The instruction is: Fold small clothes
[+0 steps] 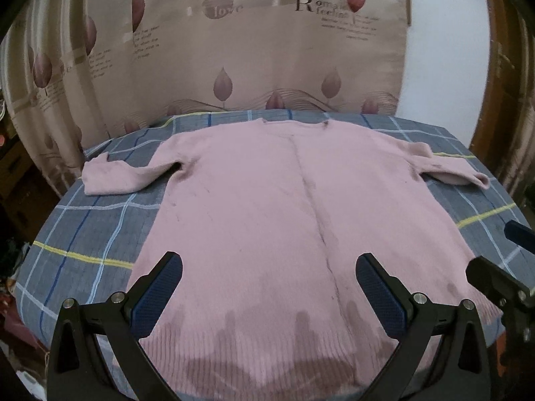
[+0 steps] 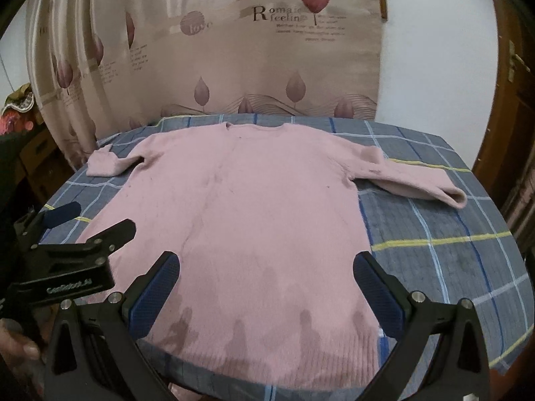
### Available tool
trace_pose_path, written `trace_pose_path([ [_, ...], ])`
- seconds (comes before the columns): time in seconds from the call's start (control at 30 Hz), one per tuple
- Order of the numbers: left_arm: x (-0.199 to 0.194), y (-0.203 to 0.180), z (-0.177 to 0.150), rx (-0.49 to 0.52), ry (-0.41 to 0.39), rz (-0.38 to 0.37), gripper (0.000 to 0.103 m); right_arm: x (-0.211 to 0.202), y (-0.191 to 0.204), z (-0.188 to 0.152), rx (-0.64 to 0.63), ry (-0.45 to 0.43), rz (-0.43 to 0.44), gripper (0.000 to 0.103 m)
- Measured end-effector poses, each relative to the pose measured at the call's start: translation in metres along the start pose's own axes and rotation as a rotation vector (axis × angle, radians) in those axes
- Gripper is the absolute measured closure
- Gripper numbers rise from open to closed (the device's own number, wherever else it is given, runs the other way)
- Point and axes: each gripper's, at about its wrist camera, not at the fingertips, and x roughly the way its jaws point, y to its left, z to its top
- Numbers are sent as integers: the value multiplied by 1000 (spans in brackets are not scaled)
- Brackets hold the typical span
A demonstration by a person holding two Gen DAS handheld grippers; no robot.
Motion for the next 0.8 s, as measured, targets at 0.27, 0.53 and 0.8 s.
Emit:
trace_pose_path([
  [0.27, 35, 9, 12, -5, 19, 31, 0, 31, -2, 23, 11, 29, 3, 0],
  [0.53, 63, 11, 17, -12, 42, 55, 0, 65, -15, 37, 62, 70, 25, 0],
  [0.8, 85, 14, 20, -6, 56, 93, 0, 93, -41, 42, 152, 107, 83, 0],
])
